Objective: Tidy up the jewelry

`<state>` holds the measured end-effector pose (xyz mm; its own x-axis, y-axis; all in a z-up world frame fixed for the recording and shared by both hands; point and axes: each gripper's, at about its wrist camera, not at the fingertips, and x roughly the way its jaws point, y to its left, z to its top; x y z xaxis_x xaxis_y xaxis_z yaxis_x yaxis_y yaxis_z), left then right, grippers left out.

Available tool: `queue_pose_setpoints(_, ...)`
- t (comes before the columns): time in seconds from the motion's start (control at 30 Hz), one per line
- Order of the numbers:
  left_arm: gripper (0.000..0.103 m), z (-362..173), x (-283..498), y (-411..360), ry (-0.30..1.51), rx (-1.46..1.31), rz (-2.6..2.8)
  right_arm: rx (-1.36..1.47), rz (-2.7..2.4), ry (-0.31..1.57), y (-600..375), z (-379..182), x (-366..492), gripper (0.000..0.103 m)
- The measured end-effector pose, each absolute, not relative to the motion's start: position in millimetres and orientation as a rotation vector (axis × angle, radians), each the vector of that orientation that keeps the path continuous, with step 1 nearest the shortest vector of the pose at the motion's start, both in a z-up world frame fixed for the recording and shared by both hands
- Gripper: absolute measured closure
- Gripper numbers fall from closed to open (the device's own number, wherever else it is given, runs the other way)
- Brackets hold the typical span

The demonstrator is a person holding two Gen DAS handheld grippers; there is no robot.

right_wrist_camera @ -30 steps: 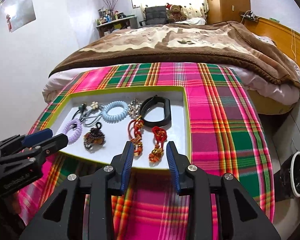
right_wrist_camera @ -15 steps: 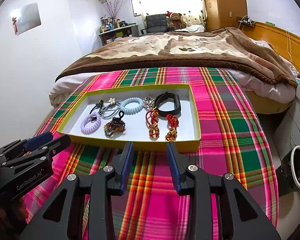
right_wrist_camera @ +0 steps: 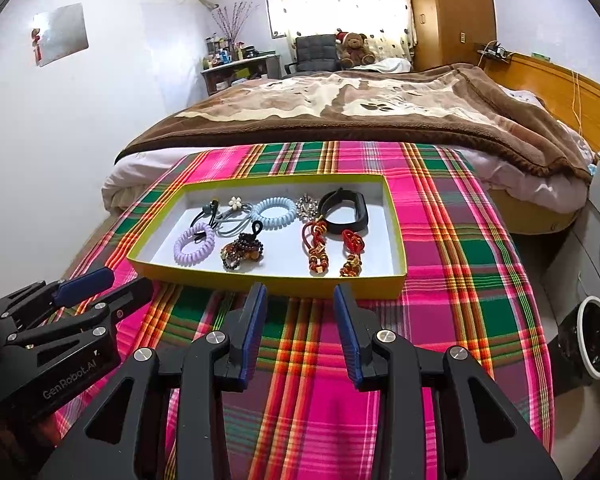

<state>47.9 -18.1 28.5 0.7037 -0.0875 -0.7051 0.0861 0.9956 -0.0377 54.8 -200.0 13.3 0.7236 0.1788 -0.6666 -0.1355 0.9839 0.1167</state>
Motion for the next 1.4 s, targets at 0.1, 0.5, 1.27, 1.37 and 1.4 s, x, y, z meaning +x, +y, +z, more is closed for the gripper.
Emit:
queue_pose_setpoints(0.1, 0.053, 28.0, 47.4, -16.5, 0.781, -0.007, -0.103, 0.063, 0.18, 0.742, -199.0, 13.4, 53.6, 0.067)
queue_pose_setpoints(0.5, 0.053, 26.7, 47.1, -15.9, 0.797, -0.02, -0.106, 0.057, 0.185, 0.743, -196.1, 12.9, 53.1, 0.067)
queue_pose_setpoints(1.27, 0.053, 28.4, 43.9, -16.0, 0.799, -0.034, -0.128, 0.06, 0.182, 0.737, -196.4, 13.6, 50.3, 0.067)
queue_pose_setpoints(1.37, 0.053, 29.1, 42.9, -17.2, 0.796, -0.035, -0.134, 0.06, 0.18, 0.738, -196.4, 13.9, 49.3, 0.067)
queue_pose_setpoints(1.4, 0.053, 29.0, 43.1, -17.4, 0.795, -0.034, -0.133, 0.059, 0.179, 0.738, -196.4, 14.2, 49.4, 0.067)
